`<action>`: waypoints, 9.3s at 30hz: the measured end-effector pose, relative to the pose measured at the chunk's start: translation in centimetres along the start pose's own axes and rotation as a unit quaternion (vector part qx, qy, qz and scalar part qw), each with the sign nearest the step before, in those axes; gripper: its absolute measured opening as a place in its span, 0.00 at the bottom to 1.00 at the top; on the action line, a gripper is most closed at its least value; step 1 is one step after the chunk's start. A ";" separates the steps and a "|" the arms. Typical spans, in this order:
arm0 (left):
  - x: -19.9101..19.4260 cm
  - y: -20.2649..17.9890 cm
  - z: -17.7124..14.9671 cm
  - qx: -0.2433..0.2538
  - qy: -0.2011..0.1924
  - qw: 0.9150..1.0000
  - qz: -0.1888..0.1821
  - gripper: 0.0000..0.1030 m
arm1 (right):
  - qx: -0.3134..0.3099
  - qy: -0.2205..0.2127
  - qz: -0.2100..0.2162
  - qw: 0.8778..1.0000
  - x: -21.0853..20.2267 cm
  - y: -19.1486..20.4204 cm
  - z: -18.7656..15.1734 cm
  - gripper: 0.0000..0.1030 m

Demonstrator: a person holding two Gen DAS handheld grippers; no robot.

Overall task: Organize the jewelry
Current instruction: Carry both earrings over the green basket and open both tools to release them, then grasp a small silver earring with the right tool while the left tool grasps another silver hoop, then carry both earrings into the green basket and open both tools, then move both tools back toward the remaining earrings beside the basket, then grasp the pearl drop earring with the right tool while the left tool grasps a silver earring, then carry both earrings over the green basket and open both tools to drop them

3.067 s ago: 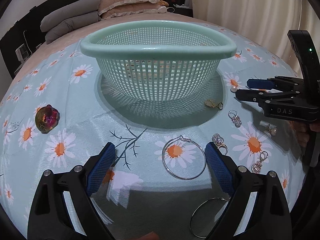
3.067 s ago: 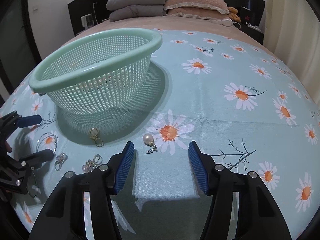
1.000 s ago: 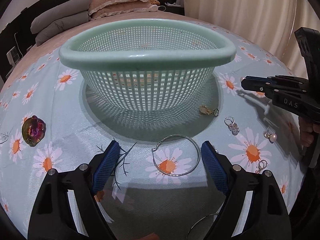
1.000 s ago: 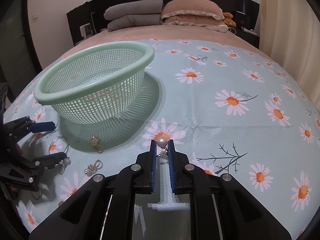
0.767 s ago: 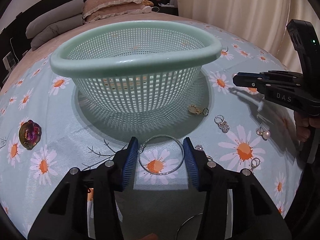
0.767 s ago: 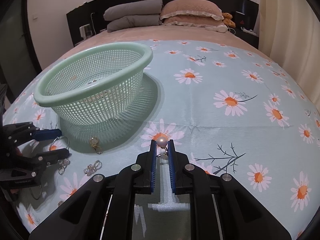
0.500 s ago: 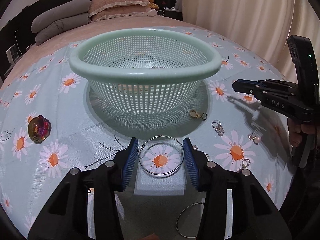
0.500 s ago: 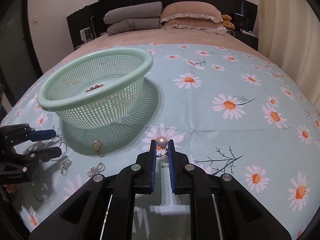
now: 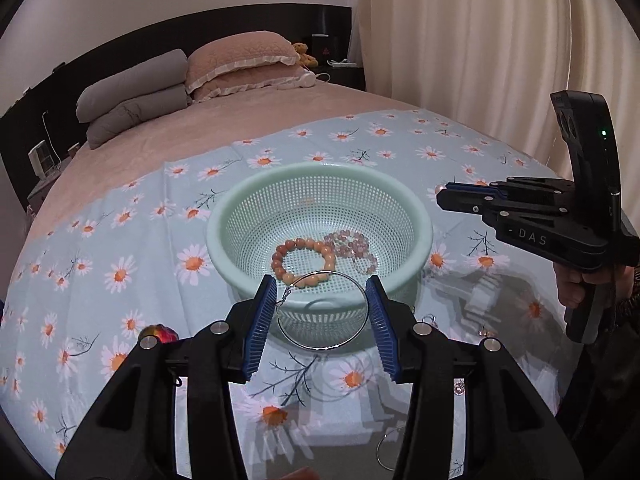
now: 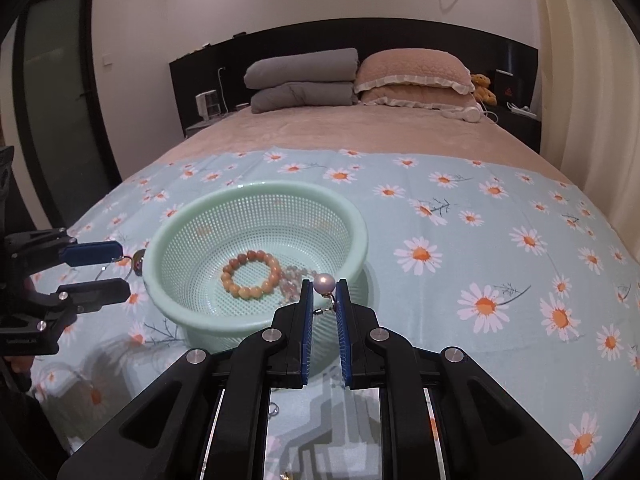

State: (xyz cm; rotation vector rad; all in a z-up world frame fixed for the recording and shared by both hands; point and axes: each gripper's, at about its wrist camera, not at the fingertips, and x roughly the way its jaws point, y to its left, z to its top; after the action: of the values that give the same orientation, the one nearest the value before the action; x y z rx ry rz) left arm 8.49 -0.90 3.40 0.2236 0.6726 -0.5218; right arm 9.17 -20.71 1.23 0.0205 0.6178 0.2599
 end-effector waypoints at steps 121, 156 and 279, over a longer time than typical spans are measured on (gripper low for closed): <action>-2.1 -2.8 -0.8 0.047 -0.010 0.999 -0.009 0.42 | -0.037 -0.009 -0.011 0.999 -2.0 2.0 -0.7 0.09; 1.7 1.9 1.6 0.010 -0.003 0.999 0.031 0.64 | -0.025 -0.006 -0.001 1.000 2.9 1.7 3.2 0.35; 1.6 1.9 2.3 -0.023 0.010 0.999 0.022 0.47 | 0.016 -0.002 0.013 1.000 2.4 1.5 3.1 0.12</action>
State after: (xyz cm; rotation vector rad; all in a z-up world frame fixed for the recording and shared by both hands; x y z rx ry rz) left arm 11.77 -0.71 4.22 0.2003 0.6966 -0.4615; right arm 12.44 -18.46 2.55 0.0592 0.6187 0.2758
